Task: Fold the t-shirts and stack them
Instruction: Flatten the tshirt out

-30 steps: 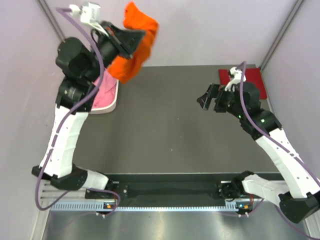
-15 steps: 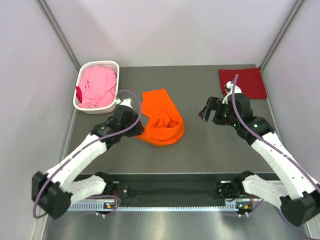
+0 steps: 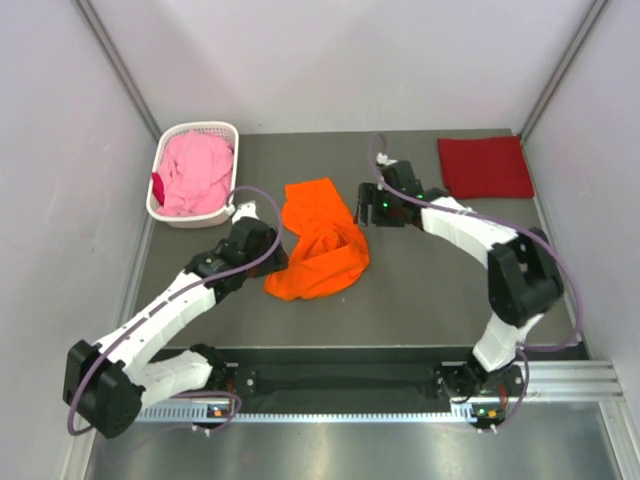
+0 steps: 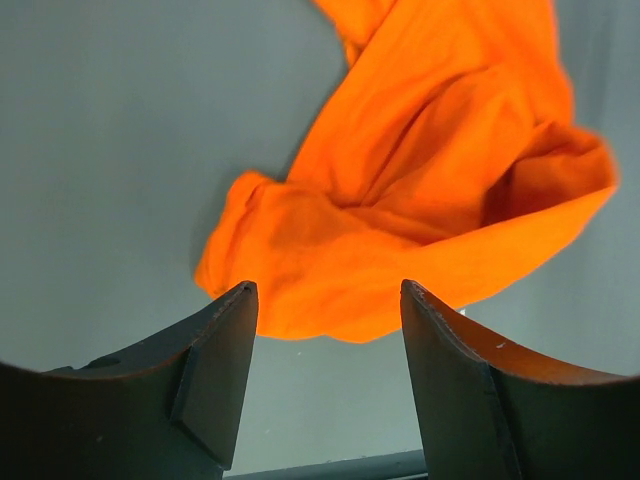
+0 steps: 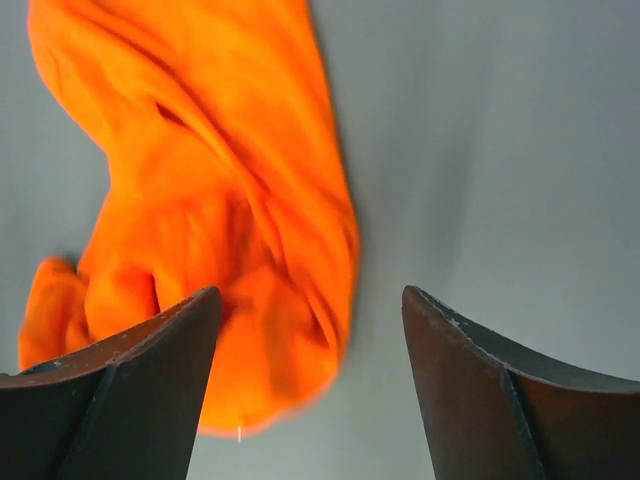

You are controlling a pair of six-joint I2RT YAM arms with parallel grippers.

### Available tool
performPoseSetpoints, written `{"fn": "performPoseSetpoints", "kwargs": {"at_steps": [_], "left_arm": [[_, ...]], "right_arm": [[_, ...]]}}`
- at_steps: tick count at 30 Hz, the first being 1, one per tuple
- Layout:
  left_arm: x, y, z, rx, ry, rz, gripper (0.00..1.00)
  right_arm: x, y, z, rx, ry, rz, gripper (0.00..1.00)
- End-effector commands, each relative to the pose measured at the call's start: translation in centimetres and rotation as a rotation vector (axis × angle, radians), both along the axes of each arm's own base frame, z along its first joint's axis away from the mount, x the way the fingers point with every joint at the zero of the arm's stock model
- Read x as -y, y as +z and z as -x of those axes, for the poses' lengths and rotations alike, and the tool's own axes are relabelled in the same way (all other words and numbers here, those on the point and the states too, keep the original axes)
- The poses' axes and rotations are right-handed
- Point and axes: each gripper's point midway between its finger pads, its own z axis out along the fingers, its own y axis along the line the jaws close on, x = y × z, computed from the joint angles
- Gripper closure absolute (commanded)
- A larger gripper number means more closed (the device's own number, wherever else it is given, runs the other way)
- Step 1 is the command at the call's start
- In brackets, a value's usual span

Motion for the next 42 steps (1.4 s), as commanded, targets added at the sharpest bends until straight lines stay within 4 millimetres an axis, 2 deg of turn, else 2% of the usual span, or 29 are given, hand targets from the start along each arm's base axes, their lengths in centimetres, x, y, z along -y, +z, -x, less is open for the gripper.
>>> {"fn": "performPoseSetpoints", "kwargs": {"at_steps": [1, 4, 5, 7, 11, 13, 14, 16, 17, 18, 19, 20, 21, 22, 23, 24, 25, 27, 28, 29, 30, 33, 34, 36, 37, 39, 40, 41, 42], "left_arm": [[1.3, -0.3, -1.1, 0.028, 0.004, 0.066, 0.36], [1.6, -1.9, -0.6, -0.024, 0.000, 0.075, 0.36], [2.7, -2.4, -0.3, -0.048, -0.046, 0.103, 0.36], [3.1, -5.0, 0.7, -0.123, -0.069, 0.112, 0.35], [3.7, -8.2, 1.8, -0.210, -0.056, 0.147, 0.38], [4.1, -8.2, 1.8, -0.217, -0.069, 0.166, 0.47], [4.1, -8.2, 1.7, -0.214, -0.073, 0.158, 0.57], [3.7, -7.7, 0.6, -0.179, -0.054, 0.118, 0.96], [3.4, -7.3, 0.0, -0.161, -0.036, 0.095, 1.00], [2.6, -6.9, -1.1, -0.128, 0.000, 0.056, 1.00], [2.3, -6.6, -2.1, -0.101, 0.019, 0.026, 1.00], [2.7, -3.8, -4.3, -0.030, 0.023, 0.022, 1.00], [2.6, -2.4, -5.6, 0.002, 0.038, 0.014, 1.00], [2.2, -0.6, -7.5, 0.034, 0.071, 0.004, 1.00], [2.8, 4.1, -9.3, 0.099, 0.062, 0.013, 1.00], [3.1, 6.9, -10.3, 0.141, 0.066, 0.017, 1.00], [3.2, 8.4, -10.9, 0.157, 0.072, 0.007, 1.00], [3.3, 12.4, -11.8, 0.234, 0.069, 0.015, 1.00], [3.2, 13.2, -11.8, 0.254, 0.070, 0.019, 1.00], [3.1, 13.3, -11.6, 0.260, 0.068, 0.025, 1.00], [3.1, 11.9, -11.1, 0.237, 0.061, 0.022, 1.00], [3.4, 8.9, -8.7, 0.175, 0.034, 0.085, 1.00], [2.7, 5.1, -6.7, 0.105, 0.031, 0.070, 1.00], [2.3, 1.9, -4.4, 0.032, 0.046, 0.100, 1.00], [1.3, -0.7, -2.6, -0.017, 0.066, 0.093, 1.00], [0.1, -3.0, -0.8, -0.063, 0.091, 0.076, 1.00], [-0.1, -3.2, -0.1, -0.067, 0.091, 0.081, 1.00], [-0.4, -4.2, 0.7, -0.089, 0.087, 0.073, 1.00], [-0.2, -4.1, 1.0, -0.091, 0.070, 0.082, 0.92]], "right_arm": [[-4.1, 0.7, -3.7, 0.119, 0.118, 0.026, 0.27], [-5.6, -1.4, -4.2, 0.087, 0.161, 0.078, 0.28], [-5.8, -1.9, -4.2, 0.096, 0.161, 0.122, 0.28], [-6.0, -2.8, -4.4, 0.120, 0.172, 0.176, 0.28], [-7.4, -5.1, -3.5, 0.084, 0.217, 0.182, 0.27], [-7.0, -6.2, -3.5, 0.071, 0.195, 0.203, 0.37], [-6.5, -6.2, -3.8, 0.083, 0.168, 0.228, 0.51], [-6.2, -5.6, -4.5, 0.110, 0.141, 0.242, 0.63], [-5.6, -4.9, -5.3, 0.139, 0.107, 0.266, 0.76], [-5.3, -4.3, -5.8, 0.156, 0.088, 0.282, 0.82], [-5.0, -2.4, -7.0, 0.198, 0.053, 0.286, 0.90], [-3.2, -0.9, -8.5, 0.244, -0.028, 0.334, 1.00], [-2.4, 0.8, -9.4, 0.275, -0.074, 0.340, 1.00], [-1.7, 4.9, -10.4, 0.336, -0.123, 0.313, 1.00], [-0.2, 7.2, -11.3, 0.367, -0.171, 0.298, 1.00], [0.5, 9.5, -11.5, 0.401, -0.193, 0.274, 1.00], [1.4, 14.0, -11.1, 0.473, -0.219, 0.226, 1.00], [3.2, 17.7, -10.5, 0.529, -0.256, 0.197, 1.00], [4.2, 19.9, -9.1, 0.558, -0.267, 0.174, 1.00], [4.8, 20.2, -8.5, 0.561, -0.272, 0.176, 1.00], [5.3, 20.3, -7.7, 0.557, -0.275, 0.175, 1.00], [6.4, 16.8, -3.8, 0.465, -0.276, 0.146, 1.00], [7.3, 13.6, -1.5, 0.400, -0.290, 0.136, 1.00], [8.2, 10.5, 1.0, 0.336, -0.310, 0.119, 1.00], [9.2, 7.7, 3.3, 0.283, -0.339, 0.100, 1.00], [9.6, 5.3, 5.5, 0.229, -0.342, 0.070, 0.98], [10.1, 3.6, 7.2, 0.190, -0.359, 0.054, 0.94], [10.1, 3.1, 7.9, 0.170, -0.356, 0.042, 0.75], [10.5, 2.4, 8.8, 0.139, -0.361, 0.050, 0.65]]}}
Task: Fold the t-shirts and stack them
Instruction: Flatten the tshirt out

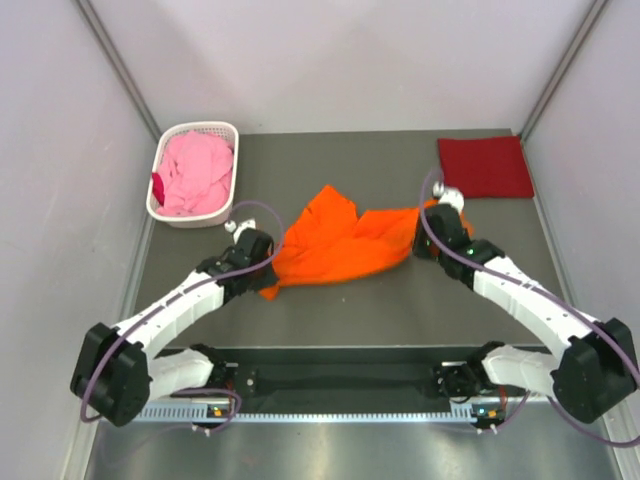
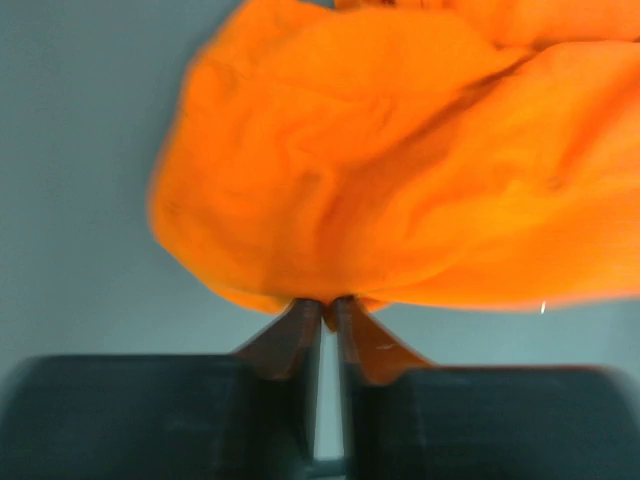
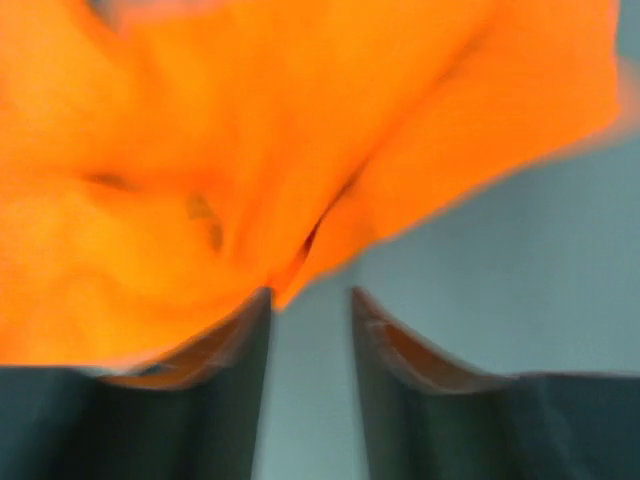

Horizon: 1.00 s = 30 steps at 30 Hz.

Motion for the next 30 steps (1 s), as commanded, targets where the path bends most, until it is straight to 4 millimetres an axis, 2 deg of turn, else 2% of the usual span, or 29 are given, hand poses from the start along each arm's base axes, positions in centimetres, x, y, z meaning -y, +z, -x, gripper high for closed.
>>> {"fn": "performPoseSetpoints", "kwargs": {"at_steps": [1, 2, 3, 4, 5, 8, 9, 11, 12, 13, 15, 16, 20, 21, 22, 27, 30], "left_arm": [[0.8, 2.9, -0.2, 0.086, -0.006, 0.091, 0.81], [1.4, 4.1, -0.3, 0.112, -0.037, 0.122, 0.77], [1.6, 4.8, -0.8, 0.138, -0.051, 0.122, 0.73], [2.0, 5.8, -0.9, 0.165, -0.086, 0.131, 0.58], [2.4, 7.3, -1.6, 0.202, -0.095, 0.144, 0.49], [2.3, 8.1, -3.0, 0.222, -0.102, 0.092, 0.37], [2.3, 8.4, -3.3, 0.218, -0.100, 0.075, 0.37], [2.5, 7.3, -3.9, 0.176, -0.106, 0.042, 0.37], [2.6, 6.9, -4.0, 0.162, -0.109, 0.035, 0.38], [2.8, 6.0, -4.2, 0.138, -0.113, 0.025, 0.39], [2.9, 4.5, -4.4, 0.104, -0.109, 0.015, 0.39], [2.9, 3.8, -4.3, 0.085, -0.102, 0.015, 0.40], [2.8, 1.7, -3.9, 0.026, -0.105, 0.005, 0.41], [2.7, 1.4, -3.7, 0.014, -0.109, 0.000, 0.42], [2.6, 1.0, -3.4, -0.006, -0.120, -0.017, 0.45], [2.3, 1.3, -3.3, -0.008, -0.141, -0.040, 0.47], [2.4, 2.0, -3.4, 0.010, -0.151, -0.036, 0.47]], "right_arm": [[0.1, -1.7, 2.8, -0.084, -0.041, -0.088, 0.58], [0.1, -1.3, 3.1, -0.097, -0.038, -0.089, 0.50], [0.2, -0.9, 3.1, -0.099, -0.043, -0.084, 0.47], [0.4, -0.6, 3.0, -0.105, -0.055, -0.080, 0.44], [0.7, -0.1, 2.7, -0.091, -0.078, -0.068, 0.40], [1.9, 0.9, 1.4, -0.087, -0.160, -0.033, 0.37], [2.2, 0.9, 1.1, -0.096, -0.181, -0.029, 0.36], [2.6, 0.9, -0.4, -0.113, -0.221, -0.046, 0.36], [2.3, 1.5, -1.5, -0.095, -0.219, -0.065, 0.37], [2.3, 0.7, -2.3, -0.120, -0.216, -0.058, 0.36], [2.3, 0.5, -4.6, -0.137, -0.214, -0.051, 0.37], [3.1, 0.4, -5.5, -0.149, -0.244, -0.048, 0.37], [4.4, -0.5, -8.6, -0.227, -0.364, -0.081, 0.39], [4.4, 0.4, -9.5, -0.229, -0.400, -0.107, 0.39], [4.5, -1.2, -10.2, -0.276, -0.424, -0.096, 0.39], [4.2, -3.5, -13.0, -0.375, -0.502, -0.112, 0.43], [3.7, -3.8, -14.2, -0.393, -0.529, -0.156, 0.45]]}}
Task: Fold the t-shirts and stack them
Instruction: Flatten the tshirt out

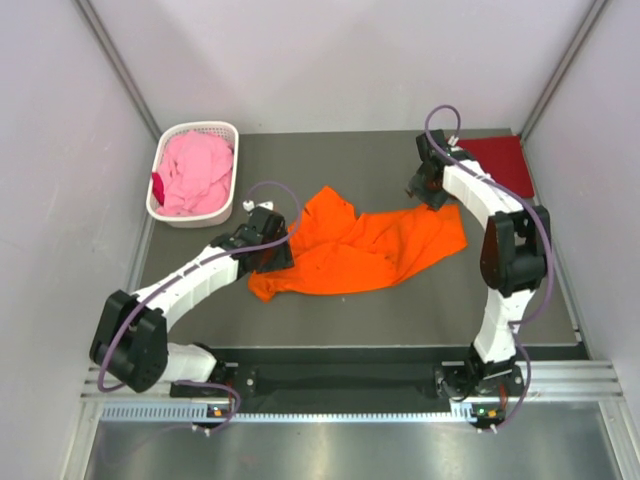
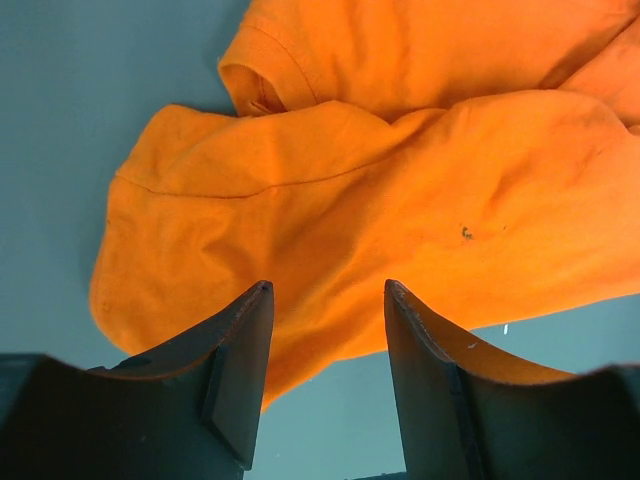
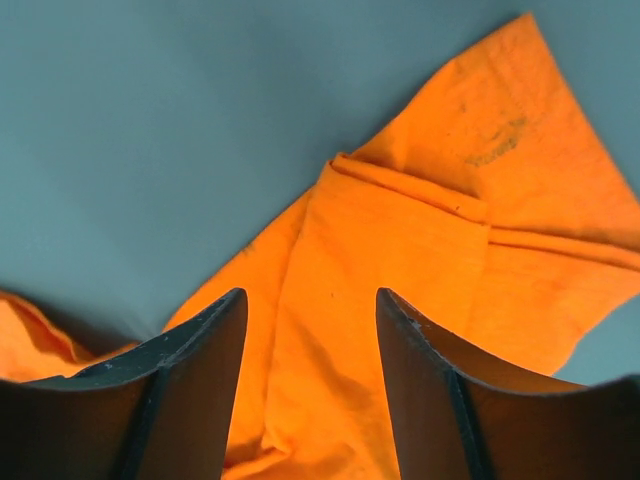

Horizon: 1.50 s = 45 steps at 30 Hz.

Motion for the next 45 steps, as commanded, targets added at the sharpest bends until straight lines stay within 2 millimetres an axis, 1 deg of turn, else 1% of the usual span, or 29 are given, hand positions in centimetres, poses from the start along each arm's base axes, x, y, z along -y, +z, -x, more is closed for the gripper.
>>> {"fn": "performPoseSetpoints", "kwargs": {"at_steps": [1, 3, 4, 5, 6, 7, 9, 12, 15, 19, 22, 25, 26, 29, 32, 33, 35, 38, 42, 43, 45], "left_arm": [[0.2, 1.7, -0.5, 0.045, -0.024, 0.013, 0.47], [0.5, 1.8, -0.5, 0.055, -0.032, 0.034, 0.47], [0.7, 1.9, -0.4, 0.059, -0.035, 0.050, 0.48], [1.3, 1.9, -0.2, 0.053, -0.052, 0.080, 0.48], [1.7, 1.9, -0.4, 0.066, -0.060, 0.098, 0.49], [1.7, 1.4, -0.1, 0.056, -0.065, 0.104, 0.49], [1.8, 0.8, 0.0, 0.041, -0.063, 0.104, 0.50], [1.7, -0.3, 0.2, 0.008, -0.049, 0.096, 0.51], [1.5, -0.9, 0.1, -0.003, -0.040, 0.078, 0.51], [0.9, -1.5, 0.2, -0.019, -0.021, 0.049, 0.48], [0.8, -2.2, 0.3, -0.040, -0.016, 0.036, 0.46], [0.2, -2.9, 0.4, -0.058, 0.000, 0.000, 0.45], [0.0, -3.0, 0.4, -0.059, 0.005, -0.008, 0.45], [-0.3, -3.5, 0.3, -0.070, 0.019, -0.025, 0.45], [-0.5, -3.9, 0.2, -0.079, 0.031, -0.042, 0.49], [-0.5, -4.0, 0.1, -0.078, 0.039, -0.044, 0.54], [-0.6, -4.4, -0.1, -0.091, 0.048, -0.051, 0.60], [-0.3, -4.7, -0.4, -0.109, 0.048, -0.047, 0.62], [0.0, -4.7, -0.5, -0.118, 0.047, -0.039, 0.64], [0.1, -4.6, -0.6, -0.115, 0.047, -0.039, 0.64], [0.0, -4.4, -0.6, -0.108, 0.052, -0.038, 0.67]], "right_arm": [[-0.2, -0.2, -0.4, -0.051, -0.083, -0.055, 0.45], [-0.6, -0.5, -0.8, -0.051, -0.117, -0.080, 0.45], [-0.5, -1.1, -0.9, -0.061, -0.130, -0.077, 0.45], [-0.3, -1.2, -1.2, -0.058, -0.144, -0.068, 0.45], [-0.2, -1.0, -1.7, -0.048, -0.159, -0.071, 0.45], [-0.1, -1.4, -1.8, -0.059, -0.167, -0.065, 0.45], [0.0, -1.7, -2.3, -0.063, -0.183, -0.058, 0.45], [0.0, -2.5, -2.5, -0.077, -0.193, -0.053, 0.46], [0.4, -3.1, -2.4, -0.087, -0.207, -0.030, 0.47], [1.0, -3.7, -2.3, -0.095, -0.223, 0.003, 0.47], [1.1, -4.2, -2.6, -0.090, -0.227, 0.006, 0.47], [0.8, -4.8, -3.3, -0.069, -0.208, -0.022, 0.47], [0.4, -4.9, -3.8, -0.056, -0.191, -0.048, 0.47], [0.8, -5.6, -3.7, -0.071, -0.202, -0.041, 0.48], [1.2, -5.9, -3.7, -0.079, -0.199, -0.040, 0.49], [1.1, -6.1, -3.7, -0.083, -0.193, -0.039, 0.49], [1.5, -6.5, -3.4, -0.094, -0.199, -0.032, 0.49], [2.0, -7.1, -2.8, -0.117, -0.210, -0.032, 0.49], [2.6, -7.5, -2.5, -0.127, -0.220, -0.026, 0.50], [2.5, -7.5, -2.5, -0.127, -0.219, -0.026, 0.52], [2.9, -7.5, -2.5, -0.125, -0.219, -0.023, 0.61]]}}
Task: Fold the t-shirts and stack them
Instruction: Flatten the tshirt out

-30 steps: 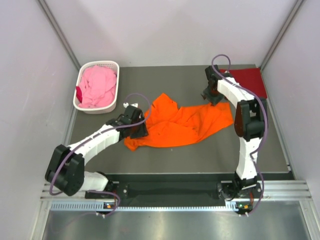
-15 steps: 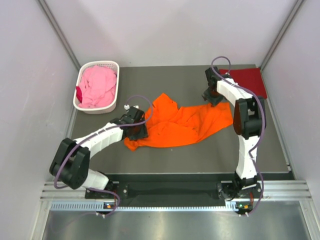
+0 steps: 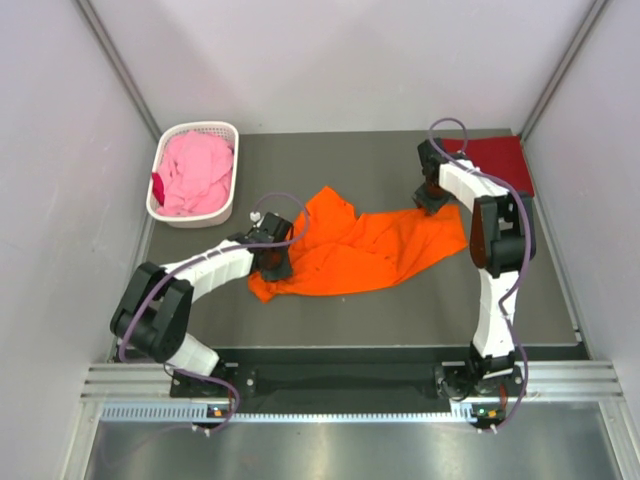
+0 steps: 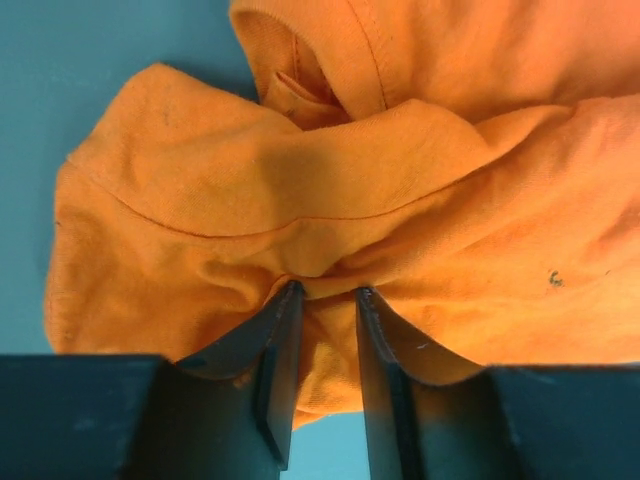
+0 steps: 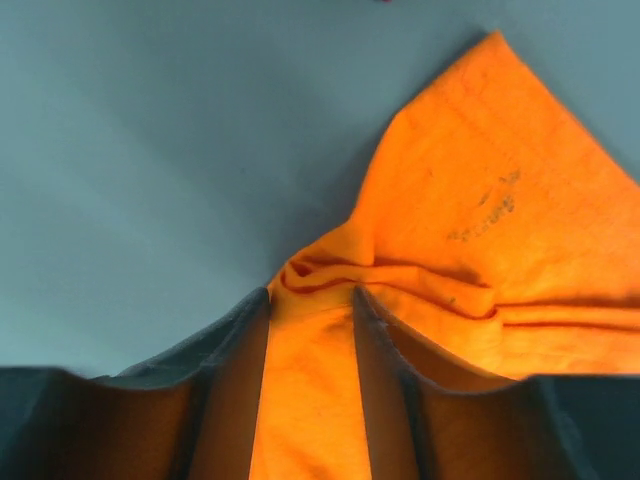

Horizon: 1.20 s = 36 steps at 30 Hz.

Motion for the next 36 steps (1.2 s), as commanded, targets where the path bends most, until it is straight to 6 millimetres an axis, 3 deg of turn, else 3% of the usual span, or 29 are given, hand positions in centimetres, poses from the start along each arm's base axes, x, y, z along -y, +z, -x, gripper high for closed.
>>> {"fn": "performPoseSetpoints", "kwargs": {"at_steps": [1, 4, 5, 6, 8, 9, 11, 12, 13, 15, 16, 17, 18, 19, 20, 21, 22, 23, 24, 25, 26, 27, 28, 30, 31, 32, 34, 36], "left_arm": [[0.2, 1.1, -1.3, 0.042, 0.023, 0.012, 0.70], [0.2, 1.3, -1.5, 0.057, 0.030, 0.014, 0.83], [0.1, 1.2, -1.5, 0.054, 0.031, 0.010, 0.96], [0.2, 1.4, -1.9, 0.066, 0.031, 0.009, 1.00], [-0.1, 1.4, -3.0, 0.076, 0.042, -0.003, 1.00], [0.2, 2.8, -4.8, 0.123, 0.055, 0.008, 1.00], [-0.8, 3.9, -7.8, 0.148, 0.104, 0.022, 1.00], [-0.9, 5.5, -9.7, 0.184, 0.118, 0.044, 1.00], [-1.3, 8.5, -13.0, 0.254, 0.152, 0.076, 1.00], [-1.5, 12.2, -15.6, 0.314, 0.157, 0.087, 1.00], [-1.4, 16.4, -17.8, 0.401, 0.166, 0.108, 1.00], [-1.7, 17.8, -18.2, 0.428, 0.165, 0.090, 1.00], [-1.7, 19.0, -18.4, 0.446, 0.163, 0.093, 1.00], [-1.7, 20.9, -18.2, 0.480, 0.159, 0.109, 1.00], [-1.7, 21.0, -17.6, 0.481, 0.149, 0.116, 1.00], [-1.3, 22.0, -16.3, 0.493, 0.123, 0.157, 1.00], [-1.0, 21.8, -15.6, 0.495, 0.113, 0.181, 1.00], [-1.3, 18.2, -13.6, 0.409, 0.119, 0.179, 1.00], [-1.1, 17.0, -12.1, 0.377, 0.112, 0.199, 1.00], [-1.3, 17.0, -10.5, 0.381, 0.109, 0.220, 1.00], [-1.9, 12.4, -7.7, 0.277, 0.125, 0.204, 1.00], [-2.2, 11.3, -6.3, 0.252, 0.130, 0.204, 1.00], [-2.1, 10.7, -4.7, 0.237, 0.116, 0.226, 1.00], [-3.5, 7.2, -1.4, 0.138, 0.139, 0.176, 0.99], [-4.7, 6.8, -0.9, 0.147, 0.167, 0.124, 0.94], [-5.6, 6.4, -0.5, 0.140, 0.179, 0.079, 0.82], [-7.5, 6.6, -0.1, 0.144, 0.205, -0.010, 0.75], [-7.7, 7.9, -1.0, 0.181, 0.206, -0.029, 0.68]], "right_arm": [[0.7, -0.1, -0.8, 0.025, -0.003, 0.008, 0.74], [0.7, 0.7, -1.7, 0.066, 0.020, -0.008, 1.00], [0.7, 1.3, -2.0, 0.080, 0.032, -0.009, 1.00], [1.0, 1.7, -2.3, 0.095, 0.034, -0.011, 1.00], [0.8, 3.6, -3.5, 0.162, 0.067, -0.010, 1.00], [0.9, 4.6, -4.2, 0.192, 0.078, -0.013, 1.00], [0.1, 8.7, -6.4, 0.290, 0.149, -0.036, 1.00], [-0.2, 10.4, -7.0, 0.327, 0.174, -0.042, 1.00], [-0.5, 13.7, -8.2, 0.396, 0.211, -0.044, 1.00], [-0.5, 18.4, -8.6, 0.490, 0.242, -0.026, 1.00], [-0.3, 21.2, -8.7, 0.541, 0.258, -0.002, 1.00], [0.3, 23.9, -8.1, 0.589, 0.256, 0.018, 1.00], [1.0, 25.5, -7.6, 0.612, 0.244, 0.043, 1.00], [1.5, 25.9, -6.9, 0.612, 0.248, 0.063, 1.00], [1.9, 28.1, -5.3, 0.649, 0.244, 0.076, 1.00], [2.4, 28.6, -4.4, 0.656, 0.234, 0.092, 1.00], [2.7, 26.0, -3.1, 0.594, 0.241, 0.099, 1.00], [3.0, 27.0, -1.2, 0.612, 0.242, 0.100, 1.00], [2.9, 25.9, -0.1, 0.587, 0.253, 0.090, 1.00], [2.8, 21.4, 2.0, 0.483, 0.268, 0.077, 1.00], [2.8, 21.2, 3.9, 0.484, 0.278, 0.062, 1.00], [2.0, 19.9, 5.0, 0.478, 0.314, 0.025, 1.00], [2.0, 14.8, 7.8, 0.367, 0.330, 0.006, 1.00], [1.4, 13.0, 10.6, 0.357, 0.367, -0.038, 1.00], [1.4, 9.2, 13.3, 0.273, 0.381, -0.055, 1.00], [1.2, 8.8, 14.5, 0.275, 0.394, -0.070, 1.00], [0.3, 6.0, 17.6, 0.219, 0.437, -0.122, 1.00], [-0.1, 4.9, 19.1, 0.196, 0.452, -0.150, 1.00]]}}
